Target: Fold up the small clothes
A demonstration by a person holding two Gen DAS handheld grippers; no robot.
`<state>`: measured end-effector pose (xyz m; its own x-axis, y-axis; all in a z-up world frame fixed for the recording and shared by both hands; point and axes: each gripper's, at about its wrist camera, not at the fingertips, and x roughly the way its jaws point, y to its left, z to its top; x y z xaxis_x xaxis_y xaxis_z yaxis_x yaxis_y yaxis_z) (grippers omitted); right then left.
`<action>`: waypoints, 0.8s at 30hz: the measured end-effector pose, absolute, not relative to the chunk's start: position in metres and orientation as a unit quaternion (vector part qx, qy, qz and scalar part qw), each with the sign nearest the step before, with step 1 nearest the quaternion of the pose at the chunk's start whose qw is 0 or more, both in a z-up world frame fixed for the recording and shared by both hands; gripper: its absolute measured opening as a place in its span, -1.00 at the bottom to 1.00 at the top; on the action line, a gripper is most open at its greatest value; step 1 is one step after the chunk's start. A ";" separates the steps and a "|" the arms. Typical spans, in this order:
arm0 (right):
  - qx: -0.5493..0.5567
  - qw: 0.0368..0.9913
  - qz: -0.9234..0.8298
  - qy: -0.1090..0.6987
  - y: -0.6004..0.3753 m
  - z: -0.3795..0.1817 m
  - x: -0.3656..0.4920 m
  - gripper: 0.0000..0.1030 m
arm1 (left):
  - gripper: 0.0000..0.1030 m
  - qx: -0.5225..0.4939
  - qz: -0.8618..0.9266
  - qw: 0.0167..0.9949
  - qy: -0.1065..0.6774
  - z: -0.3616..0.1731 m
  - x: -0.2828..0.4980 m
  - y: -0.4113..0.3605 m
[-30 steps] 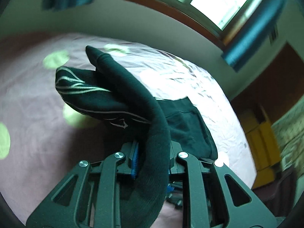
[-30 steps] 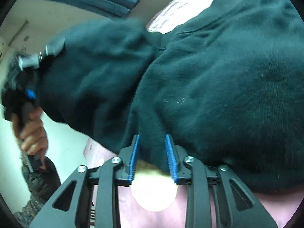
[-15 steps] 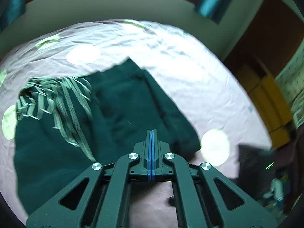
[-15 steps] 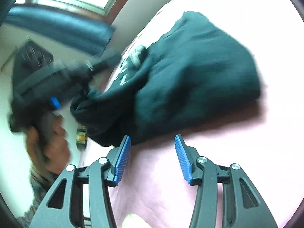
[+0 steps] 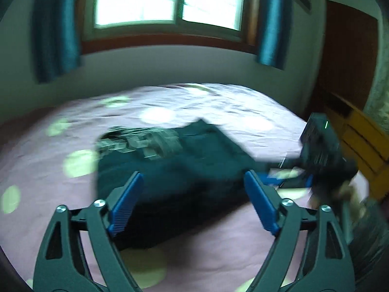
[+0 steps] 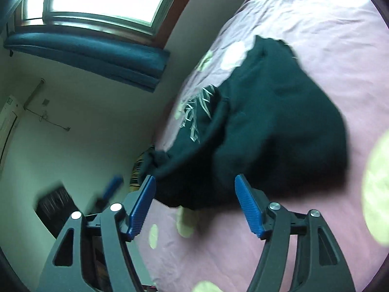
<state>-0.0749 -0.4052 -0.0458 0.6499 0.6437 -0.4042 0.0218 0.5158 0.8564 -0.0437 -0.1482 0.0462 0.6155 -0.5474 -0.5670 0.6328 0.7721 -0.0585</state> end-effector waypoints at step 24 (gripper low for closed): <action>0.322 0.802 0.157 0.478 -0.334 -0.051 0.092 -0.70 | 0.77 -0.010 -0.240 0.885 0.399 -0.059 0.027 -0.070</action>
<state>0.0915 -0.3337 -0.0508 0.4930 0.5599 -0.6659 0.0564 0.7432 0.6666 0.0274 -0.0697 -0.0590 0.5671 -0.4325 -0.7010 0.4167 0.8847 -0.2087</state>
